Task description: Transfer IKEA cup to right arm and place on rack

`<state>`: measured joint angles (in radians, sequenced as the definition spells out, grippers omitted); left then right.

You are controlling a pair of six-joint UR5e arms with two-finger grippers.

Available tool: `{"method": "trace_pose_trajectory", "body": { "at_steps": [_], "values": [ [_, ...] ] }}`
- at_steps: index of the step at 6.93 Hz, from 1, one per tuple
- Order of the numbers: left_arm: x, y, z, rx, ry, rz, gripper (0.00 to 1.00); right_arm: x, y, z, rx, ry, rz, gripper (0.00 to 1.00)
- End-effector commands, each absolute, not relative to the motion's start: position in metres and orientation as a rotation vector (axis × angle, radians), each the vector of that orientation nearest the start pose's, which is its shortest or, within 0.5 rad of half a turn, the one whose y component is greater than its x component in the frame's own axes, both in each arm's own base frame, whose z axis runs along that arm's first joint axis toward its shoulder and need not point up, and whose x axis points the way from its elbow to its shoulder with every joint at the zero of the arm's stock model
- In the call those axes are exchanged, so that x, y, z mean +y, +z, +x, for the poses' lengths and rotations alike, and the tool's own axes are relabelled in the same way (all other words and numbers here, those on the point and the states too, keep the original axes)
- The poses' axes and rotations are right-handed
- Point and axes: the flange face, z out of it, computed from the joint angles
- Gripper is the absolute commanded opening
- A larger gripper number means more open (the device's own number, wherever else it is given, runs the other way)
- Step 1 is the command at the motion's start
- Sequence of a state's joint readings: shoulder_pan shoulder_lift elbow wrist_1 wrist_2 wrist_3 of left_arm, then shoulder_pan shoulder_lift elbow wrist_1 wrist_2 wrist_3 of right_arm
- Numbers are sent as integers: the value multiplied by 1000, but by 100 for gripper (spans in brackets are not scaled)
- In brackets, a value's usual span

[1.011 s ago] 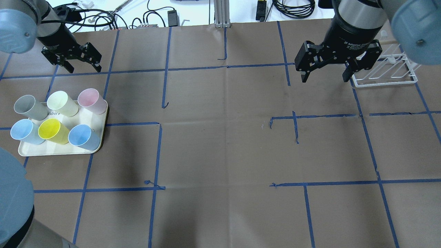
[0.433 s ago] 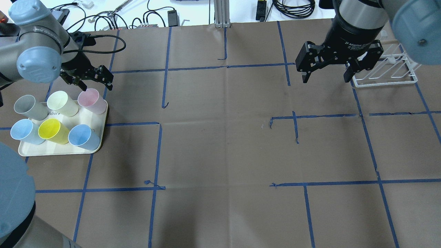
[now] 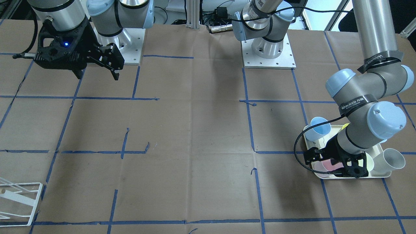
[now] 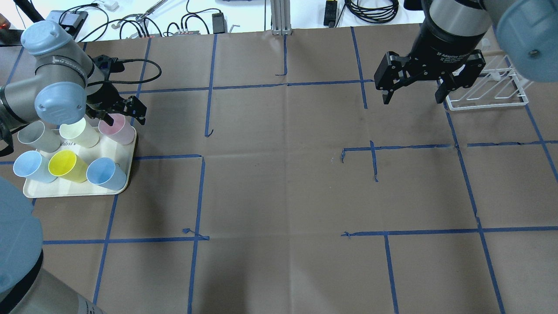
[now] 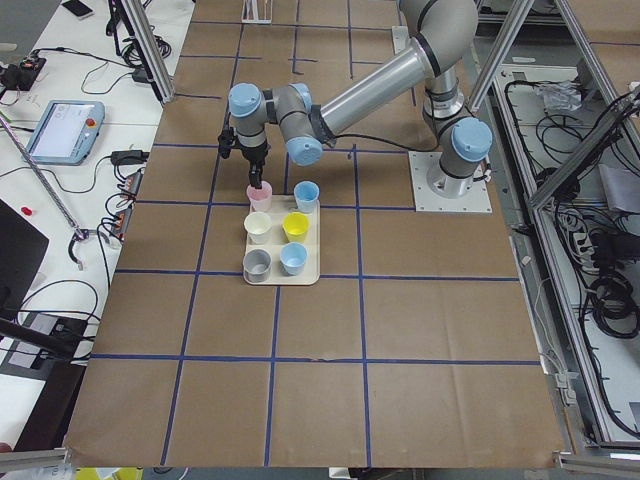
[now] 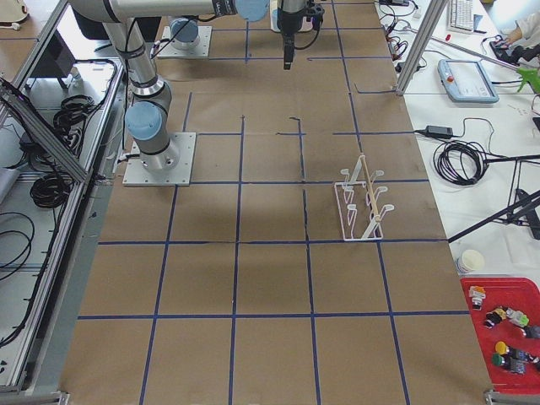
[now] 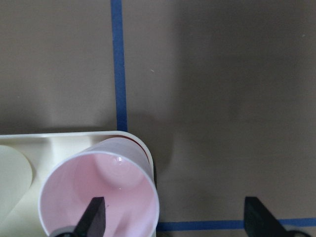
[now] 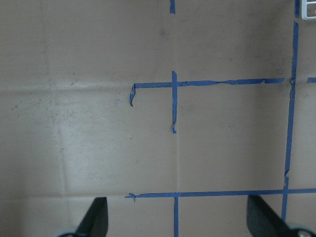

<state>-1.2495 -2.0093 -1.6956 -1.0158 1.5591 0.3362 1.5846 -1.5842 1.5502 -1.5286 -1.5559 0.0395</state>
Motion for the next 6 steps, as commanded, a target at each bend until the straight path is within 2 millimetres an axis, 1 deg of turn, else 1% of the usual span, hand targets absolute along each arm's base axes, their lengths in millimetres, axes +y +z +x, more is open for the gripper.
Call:
{"method": "trace_pose_trajectory", "body": {
  "at_steps": [1, 2, 3, 4, 6],
  "values": [
    [-623, 224, 69, 3155, 33, 19, 99, -482, 501, 142, 3123, 15, 41, 100],
    [-626, 228, 69, 3155, 18, 19, 99, -483, 500, 142, 3122, 20, 41, 100],
    [-627, 228, 69, 3159, 14, 19, 95, -483, 501, 142, 3126, 17, 41, 100],
    [-627, 229, 70, 3154, 14, 19, 84, -482, 500, 142, 3126, 25, 41, 100],
    [-628, 231, 71, 3148, 22, 19, 24, -483, 500, 141, 3128, 22, 41, 100]
  ]
}}
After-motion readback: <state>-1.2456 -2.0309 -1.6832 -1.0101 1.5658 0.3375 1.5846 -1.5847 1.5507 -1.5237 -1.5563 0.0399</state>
